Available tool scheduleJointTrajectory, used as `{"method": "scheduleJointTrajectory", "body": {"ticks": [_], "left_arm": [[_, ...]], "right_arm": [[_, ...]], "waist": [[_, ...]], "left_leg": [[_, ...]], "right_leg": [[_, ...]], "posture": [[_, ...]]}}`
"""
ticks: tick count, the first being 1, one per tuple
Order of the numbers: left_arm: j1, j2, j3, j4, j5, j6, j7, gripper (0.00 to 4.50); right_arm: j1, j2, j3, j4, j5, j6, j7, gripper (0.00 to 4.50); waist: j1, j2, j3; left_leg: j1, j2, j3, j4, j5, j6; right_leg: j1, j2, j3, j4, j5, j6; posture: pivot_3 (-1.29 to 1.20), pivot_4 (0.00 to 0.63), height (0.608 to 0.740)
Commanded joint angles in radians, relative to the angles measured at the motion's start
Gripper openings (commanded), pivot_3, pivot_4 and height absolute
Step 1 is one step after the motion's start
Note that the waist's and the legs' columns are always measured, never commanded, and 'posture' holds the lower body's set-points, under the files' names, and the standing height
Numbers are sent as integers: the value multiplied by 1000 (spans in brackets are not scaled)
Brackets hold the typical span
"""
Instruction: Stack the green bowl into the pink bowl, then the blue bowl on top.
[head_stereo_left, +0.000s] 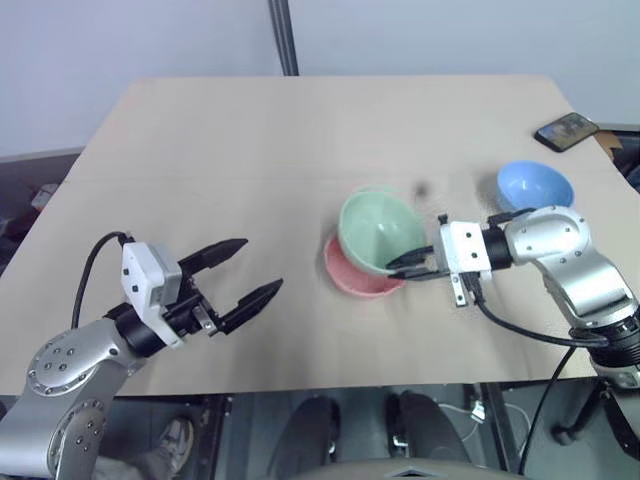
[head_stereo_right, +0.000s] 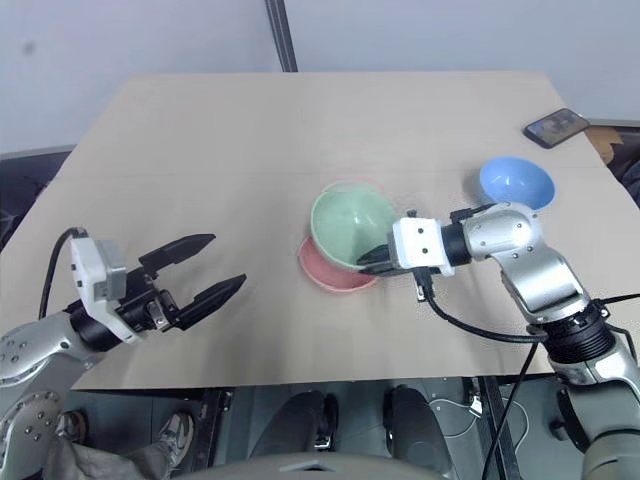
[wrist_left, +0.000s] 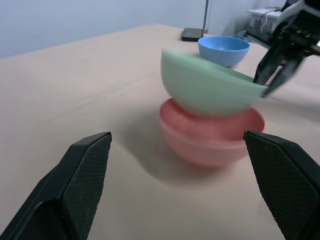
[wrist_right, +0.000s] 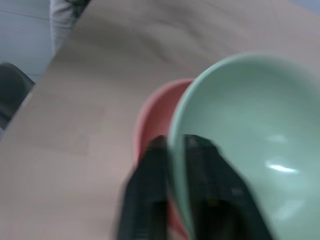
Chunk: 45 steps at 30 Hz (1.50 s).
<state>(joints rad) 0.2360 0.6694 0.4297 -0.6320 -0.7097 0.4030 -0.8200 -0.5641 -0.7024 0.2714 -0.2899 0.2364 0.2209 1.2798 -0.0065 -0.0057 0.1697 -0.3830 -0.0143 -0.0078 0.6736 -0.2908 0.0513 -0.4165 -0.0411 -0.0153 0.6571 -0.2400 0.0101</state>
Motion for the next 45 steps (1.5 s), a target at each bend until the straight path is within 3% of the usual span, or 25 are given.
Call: {"method": "scheduleJointTrajectory", "body": {"ticks": [1, 4, 7, 10, 14, 19, 23, 31, 38, 44, 45], "left_arm": [[-12, 14, 4, -4, -2, -30, -25, 4500], [-8, 29, 5, -2, -17, -41, -72, 4500], [-4, 46, 20, 7, -45, -44, -127, 4500], [-7, 65, 28, 22, -83, -36, -182, 4500], [-43, 95, 8, 36, -114, -31, -241, 4500], [-124, 105, -15, 53, -128, -13, -230, 4500], [-126, 99, -18, 38, -131, -2, -216, 4500], [-39, 76, 15, -4, -134, -14, -180, 4500], [-34, 64, 4, -19, -130, -15, -152, 4500], [-51, 68, -7, -12, -128, -14, -145, 4500], [-56, 69, -7, -9, -127, -14, -145, 4500]], "right_arm": [[2, -9, -17, -88, 43, 53, -10, 2312], [-12, 23, -86, -108, 108, 160, -97, 3691], [-45, 32, -169, -71, 135, 245, -194, 3691], [-76, 30, -220, 75, 43, 216, -326, 3691], [-111, 12, -197, 407, -125, 77, -452, 3691], [-229, 68, -183, 821, -219, -33, -555, 3691], [-315, 96, -180, 998, -267, -108, -608, 3691], [-284, 93, -258, 853, -217, -115, -617, 3691], [-213, 48, -342, 817, -231, 46, -761, 3691], [-199, 50, -364, 822, -204, 158, -773, 3691], [-200, 54, -367, 826, -190, 180, -758, 3459]], "waist": [[1, 0, 0], [2, 0, 0], [2, 0, 0], [2, 0, 0], [5, -1, 0], [-6, 0, 0], [-13, 0, 0], [-2, 0, 0], [5, 0, 0], [-11, 0, 0], [-10, 0, 0]], "left_leg": [[0, 0, 0, 0, 0, 0], [0, 0, 0, 0, 0, 0], [0, 0, 0, 0, 0, 0], [0, 0, 0, 0, 0, 0], [0, 0, 0, 0, 2, -3], [-1, -1, 2, 0, 3, -4], [-1, 0, 4, -1, 3, -4], [-2, 0, 4, -1, 2, -4], [-1, 0, 4, -1, 2, -4], [-1, 0, 4, -1, 2, -4], [-1, 0, 5, -1, 2, -4]], "right_leg": [[0, 0, 0, 0, 0, 0], [0, 0, 0, 0, 0, 0], [0, 0, 0, 0, 0, 0], [0, 0, 0, 0, 0, -1], [0, 0, 0, -1, -1, -2], [-1, 1, 0, -1, 0, -1], [-2, 2, 3, 0, 0, 0], [-2, 2, 3, -1, 0, 0], [-2, 1, 2, 0, 0, 0], [-2, 2, 3, 1, 0, 0], [-2, 2, 3, 1, 0, 0]], "posture": [[0, 150, 740], [0, 150, 740], [0, 150, 740], [0, 150, 740], [0, 150, 740], [0, 150, 740], [0, 150, 740], [0, 150, 740], [0, 150, 740], [0, 150, 740], [0, 150, 740]]}}
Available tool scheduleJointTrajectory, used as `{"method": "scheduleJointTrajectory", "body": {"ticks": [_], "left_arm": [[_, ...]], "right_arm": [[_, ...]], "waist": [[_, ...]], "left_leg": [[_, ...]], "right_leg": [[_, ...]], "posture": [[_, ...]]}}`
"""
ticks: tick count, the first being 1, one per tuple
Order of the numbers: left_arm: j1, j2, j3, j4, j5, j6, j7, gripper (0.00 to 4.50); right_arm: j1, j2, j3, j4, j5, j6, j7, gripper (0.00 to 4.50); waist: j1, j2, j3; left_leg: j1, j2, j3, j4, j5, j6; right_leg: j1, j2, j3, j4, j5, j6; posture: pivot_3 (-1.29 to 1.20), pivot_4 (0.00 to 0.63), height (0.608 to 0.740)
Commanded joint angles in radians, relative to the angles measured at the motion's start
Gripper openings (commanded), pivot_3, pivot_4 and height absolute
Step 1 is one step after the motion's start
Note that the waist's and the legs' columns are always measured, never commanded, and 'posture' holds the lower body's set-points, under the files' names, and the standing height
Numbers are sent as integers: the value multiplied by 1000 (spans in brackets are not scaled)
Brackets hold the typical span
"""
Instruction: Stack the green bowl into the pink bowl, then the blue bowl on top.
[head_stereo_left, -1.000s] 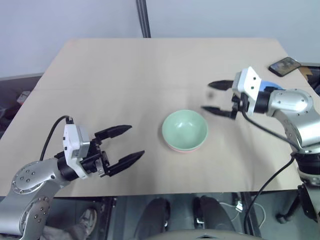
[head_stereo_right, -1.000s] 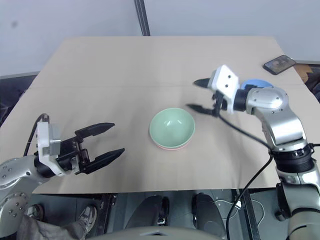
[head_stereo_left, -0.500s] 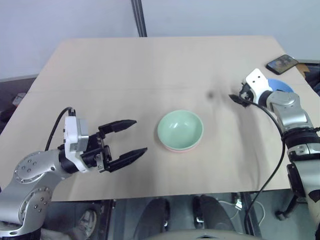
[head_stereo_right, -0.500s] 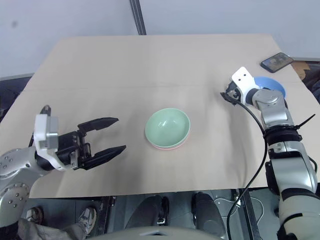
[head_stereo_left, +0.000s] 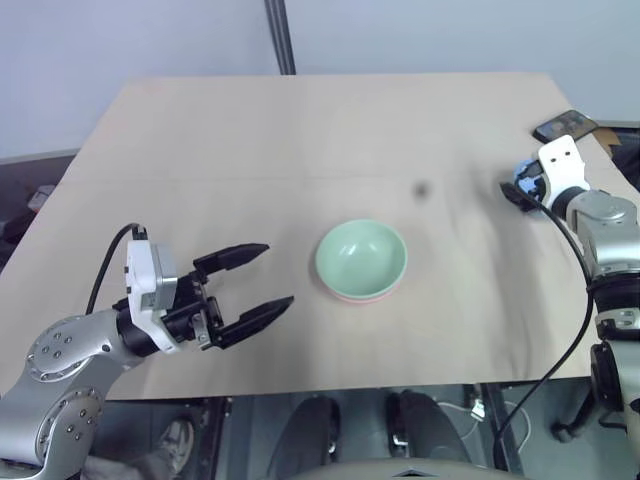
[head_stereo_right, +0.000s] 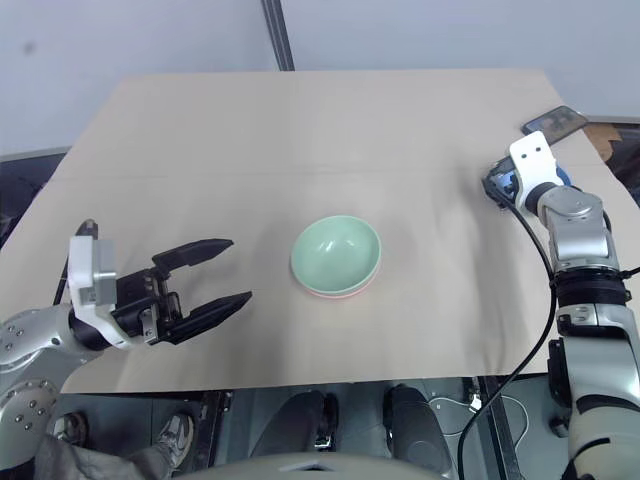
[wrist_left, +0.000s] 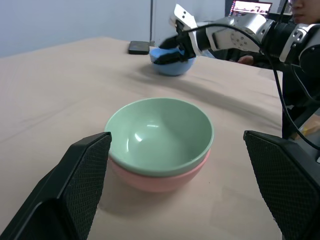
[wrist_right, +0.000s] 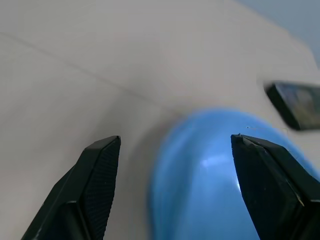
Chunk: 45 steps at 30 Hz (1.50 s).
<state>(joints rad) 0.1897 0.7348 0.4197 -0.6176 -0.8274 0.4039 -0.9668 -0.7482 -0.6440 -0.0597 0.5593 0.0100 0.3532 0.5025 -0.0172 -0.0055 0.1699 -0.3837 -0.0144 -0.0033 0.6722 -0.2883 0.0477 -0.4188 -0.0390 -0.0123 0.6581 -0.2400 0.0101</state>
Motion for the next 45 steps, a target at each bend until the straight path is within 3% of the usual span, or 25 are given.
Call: {"method": "scheduleJointTrajectory", "body": {"ticks": [1, 2, 8, 13, 17, 19, 25, 30, 34, 38, 39, 40, 45], "left_arm": [[-10, 4, 4, -22, -9, -15, 1, 4500], [-11, 4, 5, -22, -9, -15, 1, 4500], [-4, -1, 10, -28, -12, -12, 12, 4500], [-4, -11, 6, -28, -10, -11, 33, 4500], [13, -23, 21, -9, 3, -18, 47, 4500], [25, -26, 31, 9, 22, -30, 47, 4500], [34, -27, 39, 65, 58, -55, 43, 4500], [20, -21, 30, 86, 70, -63, 39, 4500], [9, -28, 15, 87, 81, -67, 40, 4500], [10, -28, 16, 78, 82, -67, 42, 4500], [11, -29, 16, 75, 84, -68, 44, 4500], [13, -31, 14, 68, 87, -69, 47, 4500], [25, -41, 5, 36, 102, -70, 67, 4500]], "right_arm": [[-15, -3, -35, -24, 46, 64, 35, 3156], [-14, -3, -34, -27, 52, 74, 44, 2858], [-17, -10, -26, -35, 65, 87, 59, 118], [7, -15, -24, -137, 103, 19, 144, 53], [160, -57, -17, -552, 360, 92, 471, 53], [243, -92, -19, -770, 504, 187, 564, 53], [303, -99, 21, -1126, 712, 347, 535, 53], [285, -54, 123, -1166, 669, 328, 486, 53], [289, -4, 262, -1106, 537, 228, 488, 53], [279, 15, 297, -1060, 493, 190, 504, 53], [275, 20, 300, -1053, 490, 186, 507, 748], [273, 26, 298, -1048, 480, 174, 502, 928], [271, 25, 238, -1045, 496, 185, 480, 3298]], "waist": [[2, 0, 0], [2, 0, 0], [5, 0, 0], [6, 0, 0], [6, 0, 0], [9, 0, 0], [14, -1, 0], [16, -1, 0], [17, -1, 0], [18, -1, 0], [18, -1, 0], [18, -1, 0], [18, -1, 0]], "left_leg": [[0, 0, 0, 0, 0, 0], [0, 0, 0, 0, 0, 1], [0, 0, 0, 0, -2, 3], [0, 0, 0, 0, -1, 3], [0, 1, 0, 0, -2, 4], [-1, 1, -2, 0, -2, 4], [1, 1, -3, 1, -3, 5], [2, 1, -4, 4, -2, 4], [1, 1, -4, 4, -2, 3], [0, 1, -4, 4, -1, 2], [0, 1, -4, 4, -1, 3], [0, 1, -4, 4, -1, 3], [0, 1, -4, 3, -2, 4]], "right_leg": [[0, 0, 0, 0, 0, 0], [0, 0, 0, 0, 0, 0], [0, 0, 0, 0, 0, 0], [0, 0, 0, 0, 0, 0], [0, 1, 0, 0, 0, 0], [0, 1, -1, -1, 0, 1], [3, 0, -2, -2, 0, 1], [4, 0, -2, 0, -1, 0], [3, 0, -2, 0, 0, 0], [3, -1, -2, -1, 0, 0], [3, -1, -2, -1, 0, 0], [3, -1, -2, -2, 0, 0], [3, -1, -2, -1, 0, 0]], "posture": [[0, 150, 740], [0, 150, 740], [0, 150, 740], [0, 150, 740], [0, 150, 740], [0, 150, 740], [0, 150, 740], [0, 150, 740], [0, 150, 740], [0, 150, 740], [0, 150, 740], [0, 150, 740], [0, 150, 740]]}}
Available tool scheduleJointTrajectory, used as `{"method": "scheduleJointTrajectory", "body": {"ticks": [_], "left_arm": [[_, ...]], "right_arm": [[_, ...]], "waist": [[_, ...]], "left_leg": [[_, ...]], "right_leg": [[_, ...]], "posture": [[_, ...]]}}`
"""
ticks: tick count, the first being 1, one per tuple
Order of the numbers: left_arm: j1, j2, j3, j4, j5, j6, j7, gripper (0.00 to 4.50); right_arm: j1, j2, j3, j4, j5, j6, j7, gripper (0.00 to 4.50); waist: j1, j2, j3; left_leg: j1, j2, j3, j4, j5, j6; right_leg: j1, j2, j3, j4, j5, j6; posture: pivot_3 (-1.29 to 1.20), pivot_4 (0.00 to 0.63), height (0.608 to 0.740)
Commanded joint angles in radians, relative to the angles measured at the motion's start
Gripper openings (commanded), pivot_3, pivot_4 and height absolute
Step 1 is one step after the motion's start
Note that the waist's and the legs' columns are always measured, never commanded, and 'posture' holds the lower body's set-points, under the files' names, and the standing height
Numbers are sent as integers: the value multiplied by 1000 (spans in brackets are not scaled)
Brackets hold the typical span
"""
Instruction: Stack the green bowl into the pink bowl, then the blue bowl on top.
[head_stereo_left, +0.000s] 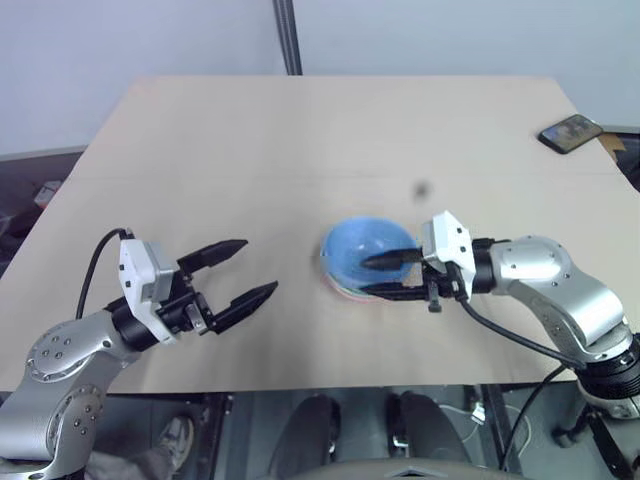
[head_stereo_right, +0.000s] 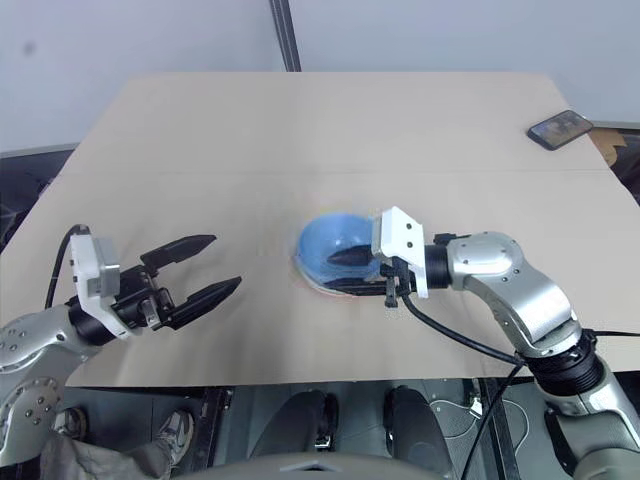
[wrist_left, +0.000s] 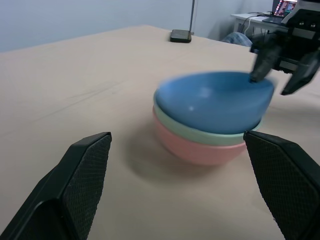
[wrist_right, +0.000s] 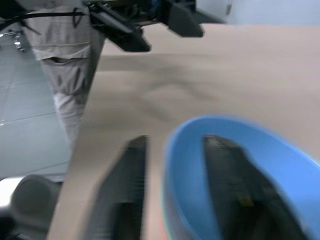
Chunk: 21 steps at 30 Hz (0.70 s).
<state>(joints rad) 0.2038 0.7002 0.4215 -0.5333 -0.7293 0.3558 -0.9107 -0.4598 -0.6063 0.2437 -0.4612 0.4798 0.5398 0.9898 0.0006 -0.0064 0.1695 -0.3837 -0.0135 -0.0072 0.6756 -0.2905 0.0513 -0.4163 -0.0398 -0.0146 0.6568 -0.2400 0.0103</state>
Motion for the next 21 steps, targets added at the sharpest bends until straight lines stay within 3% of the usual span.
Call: {"method": "scheduleJointTrajectory", "body": {"ticks": [1, 2, 6, 7, 13, 21], "left_arm": [[15, -8, 0, -55, 9, -24, 13, 4500], [22, -9, -3, -62, 14, -26, 13, 4500], [46, -12, -1, -78, 6, -17, 9, 4500], [57, -12, 0, -84, 1, -14, 4, 4500], [116, -47, 57, -106, 79, -46, 92, 4500], [313, -52, 162, -219, 19, 1, 100, 4500]], "right_arm": [[-13, -16, -83, -26, 34, 2, -13, 3733], [-6, -17, -106, -28, 44, 7, -24, 4161], [22, -44, -206, -22, 125, 59, -33, 4161], [34, -66, -219, -17, 125, 57, -16, 4344], [164, -190, -344, 56, 59, -23, 9, 4344], [337, -303, -462, 122, 35, -89, 82, 4344]], "waist": [[1, 0, 0], [1, 0, 0], [6, 0, 0], [9, 0, 0], [16, 0, 0], [14, 0, 0]], "left_leg": [[0, 0, 0, 0, 0, 0], [0, 0, 0, 0, 0, 0], [0, 0, 0, 0, 0, 0], [0, 0, 0, 0, 0, 0], [0, 0, 0, -1, 0, 1], [0, 0, 0, -3, -1, 1]], "right_leg": [[0, 0, 0, 0, 0, 0], [0, 0, 0, 0, 0, 0], [0, 0, 0, 0, 0, 0], [0, 0, 0, 0, 0, 0], [0, -1, 0, -2, 0, 0], [1, -1, 0, -3, -1, -1]], "posture": [[0, 150, 740], [0, 150, 740], [0, 150, 740], [0, 150, 740], [0, 150, 740], [0, 150, 740]]}}
